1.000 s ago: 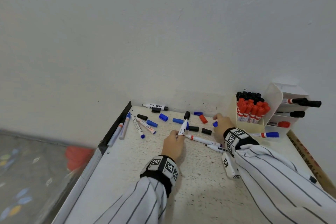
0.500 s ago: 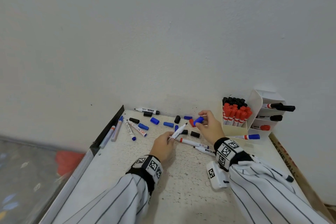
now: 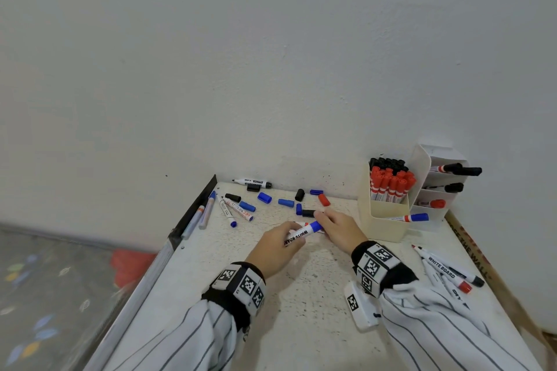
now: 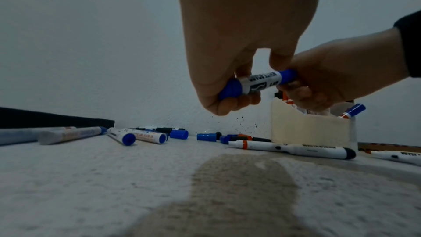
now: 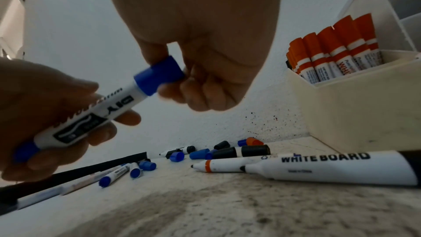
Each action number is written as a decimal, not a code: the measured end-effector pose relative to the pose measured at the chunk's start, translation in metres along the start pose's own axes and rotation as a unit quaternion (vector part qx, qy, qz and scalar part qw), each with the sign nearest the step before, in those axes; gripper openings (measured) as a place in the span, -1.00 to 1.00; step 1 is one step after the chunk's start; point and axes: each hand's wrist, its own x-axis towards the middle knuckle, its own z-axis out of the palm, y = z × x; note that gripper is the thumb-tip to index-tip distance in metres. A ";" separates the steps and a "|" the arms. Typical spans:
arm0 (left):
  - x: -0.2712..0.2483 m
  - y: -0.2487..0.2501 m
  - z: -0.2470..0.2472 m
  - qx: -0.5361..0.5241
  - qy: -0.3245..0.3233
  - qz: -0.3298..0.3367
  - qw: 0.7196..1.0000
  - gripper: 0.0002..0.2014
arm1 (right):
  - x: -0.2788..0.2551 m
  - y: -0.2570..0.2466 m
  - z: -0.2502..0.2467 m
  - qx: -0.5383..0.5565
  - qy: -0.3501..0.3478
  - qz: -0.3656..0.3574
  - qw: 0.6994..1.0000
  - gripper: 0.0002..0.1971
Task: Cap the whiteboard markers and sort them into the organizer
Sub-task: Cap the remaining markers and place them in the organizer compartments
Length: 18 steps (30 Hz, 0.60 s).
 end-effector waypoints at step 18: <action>-0.036 0.027 -0.016 0.166 0.030 0.043 0.985 -0.69 | -0.037 -0.018 0.017 0.200 0.035 -0.006 0.979 -0.75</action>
